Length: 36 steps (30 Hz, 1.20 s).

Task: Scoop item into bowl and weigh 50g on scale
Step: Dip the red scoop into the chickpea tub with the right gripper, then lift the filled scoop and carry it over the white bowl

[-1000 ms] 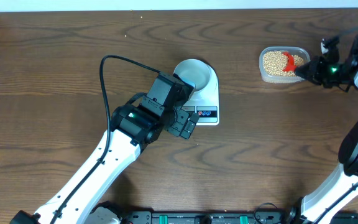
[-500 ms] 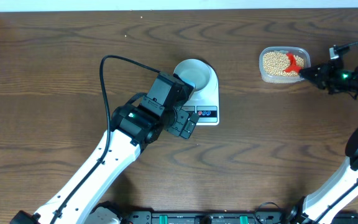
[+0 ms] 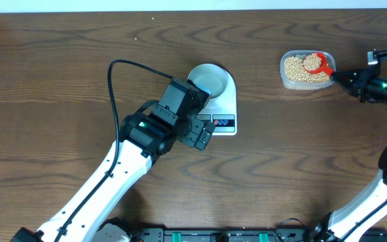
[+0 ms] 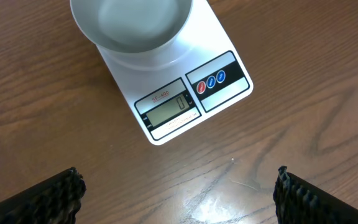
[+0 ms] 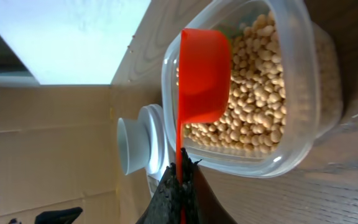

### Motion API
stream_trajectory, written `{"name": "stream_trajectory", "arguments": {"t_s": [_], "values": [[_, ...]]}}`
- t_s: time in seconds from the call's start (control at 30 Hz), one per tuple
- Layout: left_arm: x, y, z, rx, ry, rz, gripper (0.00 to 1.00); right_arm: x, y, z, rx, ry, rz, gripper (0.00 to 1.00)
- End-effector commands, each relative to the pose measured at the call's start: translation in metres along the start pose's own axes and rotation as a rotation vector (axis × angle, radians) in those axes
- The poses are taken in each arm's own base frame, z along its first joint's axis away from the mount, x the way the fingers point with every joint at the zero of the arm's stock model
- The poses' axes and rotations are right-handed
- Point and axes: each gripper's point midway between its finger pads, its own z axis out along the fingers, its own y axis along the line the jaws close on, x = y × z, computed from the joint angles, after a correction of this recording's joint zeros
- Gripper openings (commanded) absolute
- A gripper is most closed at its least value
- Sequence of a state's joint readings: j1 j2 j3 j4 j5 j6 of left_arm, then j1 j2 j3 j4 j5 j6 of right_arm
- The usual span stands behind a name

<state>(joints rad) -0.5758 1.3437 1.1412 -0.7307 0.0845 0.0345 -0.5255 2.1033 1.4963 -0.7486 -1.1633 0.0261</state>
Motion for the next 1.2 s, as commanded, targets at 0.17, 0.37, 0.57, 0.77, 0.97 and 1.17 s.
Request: {"name": "stream_trajectory", "arguments": {"t_s": [0.17, 0.37, 0.57, 0.77, 0.97, 1.17], "values": [[0.002, 0.001, 0.001, 0.006, 0.008, 0.009, 0.99, -0.003, 0.017, -0.012, -0.153, -0.023, -0.008, 0.01], [0.002, 0.001, 0.001, 0.006, 0.007, 0.009, 0.99, -0.009, 0.036, -0.034, -0.304, -0.063, 0.002, 0.01], [0.002, 0.001, 0.001, 0.006, 0.008, 0.009, 0.99, -0.006, 0.052, -0.03, -0.383, -0.042, -0.004, 0.01], [0.002, 0.001, 0.001, 0.006, 0.007, 0.009, 1.0, 0.005, 0.064, -0.007, -0.398, 0.019, -0.016, 0.01], [0.002, 0.001, 0.001, 0.006, 0.007, 0.009, 0.99, 0.027, 0.086, 0.032, -0.42, 0.131, -0.033, 0.01], [0.002, 0.001, 0.001, 0.006, 0.007, 0.009, 0.99, 0.055, 0.094, 0.074, -0.355, 0.242, -0.045, 0.01]]}}
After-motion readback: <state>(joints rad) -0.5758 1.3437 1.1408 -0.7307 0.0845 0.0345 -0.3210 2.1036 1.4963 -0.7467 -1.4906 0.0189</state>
